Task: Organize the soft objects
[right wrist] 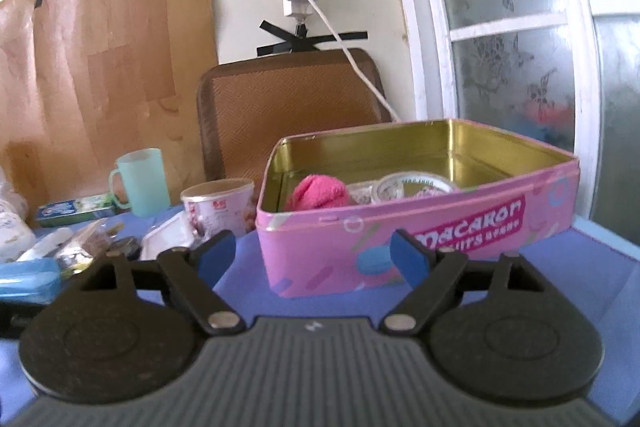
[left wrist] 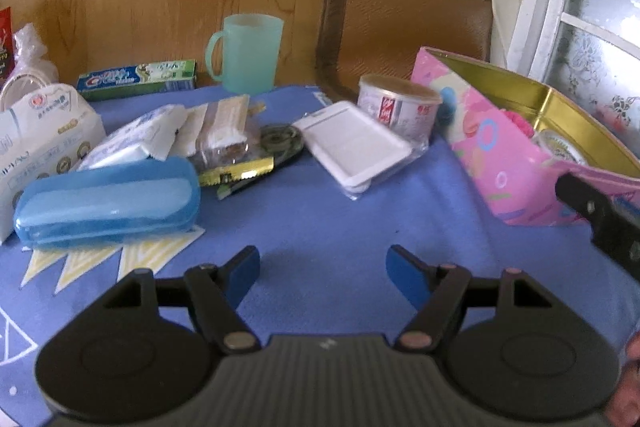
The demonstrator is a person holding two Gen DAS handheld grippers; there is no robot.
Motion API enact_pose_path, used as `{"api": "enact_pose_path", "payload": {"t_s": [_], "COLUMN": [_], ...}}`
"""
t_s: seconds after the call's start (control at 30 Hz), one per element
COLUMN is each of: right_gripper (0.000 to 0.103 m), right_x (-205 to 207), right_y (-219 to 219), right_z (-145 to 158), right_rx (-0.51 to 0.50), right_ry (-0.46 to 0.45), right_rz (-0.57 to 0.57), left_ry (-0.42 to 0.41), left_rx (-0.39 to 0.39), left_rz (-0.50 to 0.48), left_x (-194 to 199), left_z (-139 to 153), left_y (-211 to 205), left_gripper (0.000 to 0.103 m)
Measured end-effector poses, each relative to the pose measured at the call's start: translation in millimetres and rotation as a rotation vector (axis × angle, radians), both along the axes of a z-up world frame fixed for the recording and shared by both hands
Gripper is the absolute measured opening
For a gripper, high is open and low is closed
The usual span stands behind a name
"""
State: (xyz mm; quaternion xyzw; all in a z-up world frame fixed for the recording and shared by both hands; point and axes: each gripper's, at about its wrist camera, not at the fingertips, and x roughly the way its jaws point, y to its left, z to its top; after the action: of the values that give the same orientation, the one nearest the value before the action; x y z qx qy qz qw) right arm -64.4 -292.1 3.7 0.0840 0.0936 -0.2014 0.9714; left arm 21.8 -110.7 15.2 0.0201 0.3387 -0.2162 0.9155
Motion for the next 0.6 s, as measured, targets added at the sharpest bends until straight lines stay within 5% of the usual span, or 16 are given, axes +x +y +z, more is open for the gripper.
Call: {"api": "enact_pose_path", "payload": {"t_s": [0.6], "right_gripper": [0.091], "right_x": [8], "right_y": [-8], "right_z": [-3], "right_rx": [0.037], "right_ry": [0.005], "right_rz": [0.015], "left_ry": [-0.082], "left_rx": [-0.019], "left_rz": [-0.057], "left_x": [-12], "left_z": [-2], "left_y": [-1], "left_gripper": [0.078]}}
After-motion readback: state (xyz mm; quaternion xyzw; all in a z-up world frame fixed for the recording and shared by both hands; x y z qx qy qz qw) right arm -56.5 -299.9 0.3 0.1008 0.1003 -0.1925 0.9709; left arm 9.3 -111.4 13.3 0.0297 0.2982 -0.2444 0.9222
